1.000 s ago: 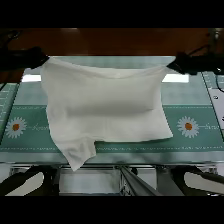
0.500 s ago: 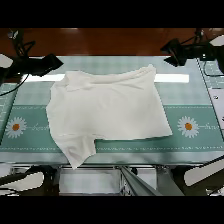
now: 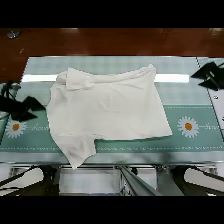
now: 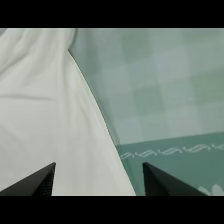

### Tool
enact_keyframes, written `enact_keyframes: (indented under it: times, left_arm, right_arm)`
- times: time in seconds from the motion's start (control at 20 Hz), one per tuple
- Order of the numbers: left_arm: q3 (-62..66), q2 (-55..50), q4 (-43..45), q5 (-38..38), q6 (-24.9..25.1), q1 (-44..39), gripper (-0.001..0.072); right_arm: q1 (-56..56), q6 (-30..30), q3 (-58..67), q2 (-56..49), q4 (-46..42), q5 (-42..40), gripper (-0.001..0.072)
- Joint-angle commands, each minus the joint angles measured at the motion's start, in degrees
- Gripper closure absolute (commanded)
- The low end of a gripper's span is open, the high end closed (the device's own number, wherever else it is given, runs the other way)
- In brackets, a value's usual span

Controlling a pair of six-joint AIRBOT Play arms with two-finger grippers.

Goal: Fold the shirts.

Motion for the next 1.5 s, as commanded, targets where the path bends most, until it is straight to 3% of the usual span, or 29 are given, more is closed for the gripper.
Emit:
enact_keyframes:
  times: [0.0,0.25,0.45,0.55,0.6,0.65,0.7,0.85,1.25,1.45]
  left_arm:
    - [-12.74,4.66,-4.04,-0.24,2.21,3.87,0.0008]
    - [-21.46,5.99,-9.03,1.90,5.35,3.69,0.0008]
    - [-27.67,6.01,-12.50,7.30,5.51,3.69,0.0008]
    - [-28.30,6.01,-16.13,9.92,8.33,3.67,0.0012]
    - [-28.26,6.01,-18.36,10.19,9.62,3.32,0.0145]
    - [-28.17,6.01,-20.90,9.64,12.04,3.08,0.0546]
    - [-28.13,6.05,-23.54,8.94,14.53,3.10,0.0672]
    - [-28.09,6.05,-29.73,7.91,18.49,3.08,0.0684]
    - [-28.11,6.05,-30.53,7.98,19.52,3.10,0.0684]
    - [-28.11,6.05,-30.56,7.96,19.50,3.08,0.0684]
  right_arm:
    - [-1.05,-3.52,-22.77,13.70,6.80,-9.22,0.0084]
    - [-0.87,-8.68,-38.40,20.59,10.56,-8.04,0.0084]
    - [-1.03,-10.62,-40.61,21.07,13.20,-7.19,0.0084]
    - [-2.82,-10.97,-39.91,21.05,13.99,-9.20,0.0084]
    - [-4.74,-10.95,-39.15,21.00,13.57,-9.70,0.0084]
    - [-7.30,-10.88,-38.42,21.00,11.69,-9.75,0.0084]
    - [-9.64,-9.51,-38.32,21.00,8.11,-9.44,0.0084]
    - [-11.47,0.85,-39.91,19.91,-9.88,-2.80,0.0084]
    - [-0.20,-1.40,-43.95,10.51,-1.44,-2.82,0.0084]
    - [5.07,-2.60,-41.99,5.27,4.85,-8.74,0.0085]
